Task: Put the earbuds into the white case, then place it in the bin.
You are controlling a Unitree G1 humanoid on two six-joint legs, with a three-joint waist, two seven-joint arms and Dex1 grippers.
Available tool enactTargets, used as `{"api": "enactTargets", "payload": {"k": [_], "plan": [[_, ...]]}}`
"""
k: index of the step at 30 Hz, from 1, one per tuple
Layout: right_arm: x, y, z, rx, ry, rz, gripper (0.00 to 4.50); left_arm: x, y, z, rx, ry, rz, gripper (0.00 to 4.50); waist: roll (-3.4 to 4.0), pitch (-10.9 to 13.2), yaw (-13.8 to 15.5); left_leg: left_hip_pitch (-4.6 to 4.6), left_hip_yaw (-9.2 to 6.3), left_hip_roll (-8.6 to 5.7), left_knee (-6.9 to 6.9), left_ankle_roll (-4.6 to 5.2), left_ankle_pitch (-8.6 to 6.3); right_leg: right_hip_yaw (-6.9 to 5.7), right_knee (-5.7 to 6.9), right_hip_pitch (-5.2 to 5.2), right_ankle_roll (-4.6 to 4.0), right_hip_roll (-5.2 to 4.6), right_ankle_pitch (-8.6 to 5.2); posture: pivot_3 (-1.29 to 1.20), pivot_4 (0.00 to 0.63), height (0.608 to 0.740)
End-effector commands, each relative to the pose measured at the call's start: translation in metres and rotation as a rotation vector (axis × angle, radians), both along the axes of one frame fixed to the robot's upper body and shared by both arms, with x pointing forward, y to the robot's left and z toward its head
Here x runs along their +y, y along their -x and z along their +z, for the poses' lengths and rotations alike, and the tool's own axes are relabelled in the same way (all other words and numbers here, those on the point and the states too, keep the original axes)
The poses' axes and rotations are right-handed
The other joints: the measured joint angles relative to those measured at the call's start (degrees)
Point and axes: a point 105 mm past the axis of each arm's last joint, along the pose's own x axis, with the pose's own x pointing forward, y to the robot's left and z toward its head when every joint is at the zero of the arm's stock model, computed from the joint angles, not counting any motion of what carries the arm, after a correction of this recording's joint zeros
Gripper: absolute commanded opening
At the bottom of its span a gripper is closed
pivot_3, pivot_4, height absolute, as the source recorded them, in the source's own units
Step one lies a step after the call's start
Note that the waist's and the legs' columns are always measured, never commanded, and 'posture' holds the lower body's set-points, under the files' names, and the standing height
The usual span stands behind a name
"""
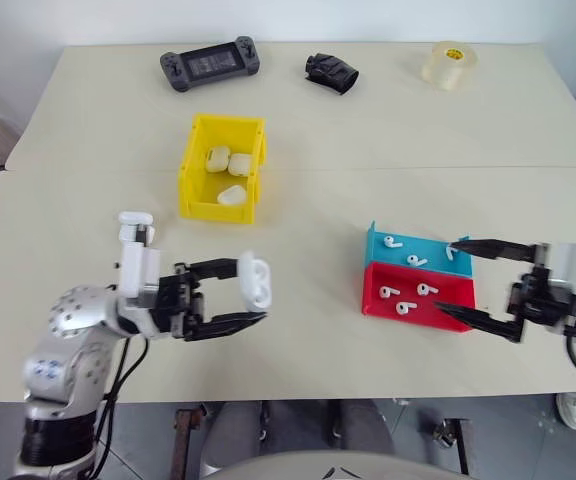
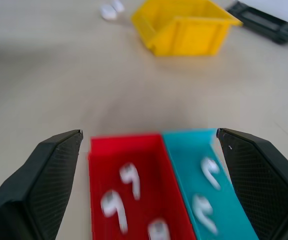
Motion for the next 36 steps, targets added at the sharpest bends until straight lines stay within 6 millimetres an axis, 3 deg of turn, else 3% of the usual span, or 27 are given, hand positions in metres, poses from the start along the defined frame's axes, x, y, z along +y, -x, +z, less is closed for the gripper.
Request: {"api": "enactTargets", "payload": {"k": [1, 5, 11, 16, 22, 33, 36], "plan": [[-0.015, 0.012, 0.011, -0.029, 0.039, -0.063, 4.50, -0.020, 0.005, 0.000, -0.096, 0.036, -0.092, 2.75, 0.00, 0.00, -0.15, 0.01, 0.02, -0.02, -0.01, 0.00, 0.00, 0.00, 0.00, 0.00, 0.00, 0.02, 0.00, 0.00, 0.150, 0.740], [-0.036, 0.021, 0.007, 0.014, 0.094, -0.167, 4.50, -0.043, 0.002, 0.004, -0.182, 0.130, -0.132, 2.75, 0.01, 0.00, -0.07, 0.05, 0.14, 0.00, 0.01, 0.04, 0.01, 0.07, -0.03, 0.02, 0.00, -0.01, 0.00, 0.00, 0.150, 0.740], [-0.051, 0.017, 0.000, 0.151, 0.173, -0.307, 4.50, -0.054, -0.001, 0.007, -0.203, 0.204, -0.140, 2.75, 0.04, -0.02, -0.03, 0.06, 0.13, 0.08, 0.05, 0.10, 0.02, 0.08, -0.14, 0.09, 0.01, -0.05, 0.00, 0.00, 0.150, 0.740], [-0.028, -0.010, 0.009, 0.193, 0.241, -0.304, 4.50, -0.047, -0.001, -0.003, -0.204, 0.150, -0.115, 2.75, 0.12, -0.06, -0.59, 0.10, 0.15, 0.21, 0.04, 0.10, 0.03, 0.08, -0.13, 0.08, -0.01, 0.00, 0.00, 0.00, 0.150, 0.740], [-0.007, -0.039, 0.000, 0.323, 0.425, -0.269, 4.50, -0.048, 0.002, -0.004, -0.204, 0.139, -0.107, 2.75, 0.11, -0.05, 0.17, -0.04, -0.09, 0.16, 0.10, 0.10, 0.03, -0.02, -0.23, 0.05, -0.02, -0.01, -0.01, 0.00, 0.150, 0.740], [0.006, -0.078, -0.012, 0.366, 0.539, -0.231, 4.50, -0.050, 0.006, -0.004, -0.197, 0.132, -0.082, 2.75, 0.13, -0.04, -0.35, -0.23, -0.17, 0.09, 0.10, 0.12, 0.01, -0.12, -0.39, -0.01, 0.05, -0.03, 0.03, 0.00, 0.150, 0.740], [0.007, -0.081, -0.014, 0.371, 0.553, -0.216, 3.96, -0.050, 0.007, -0.003, -0.197, 0.133, -0.072, 2.75, 0.13, -0.04, -0.20, -0.24, -0.15, 0.08, 0.10, 0.12, 0.01, -0.11, -0.35, -0.03, 0.06, -0.04, 0.03, 0.00, 0.150, 0.740]]}}
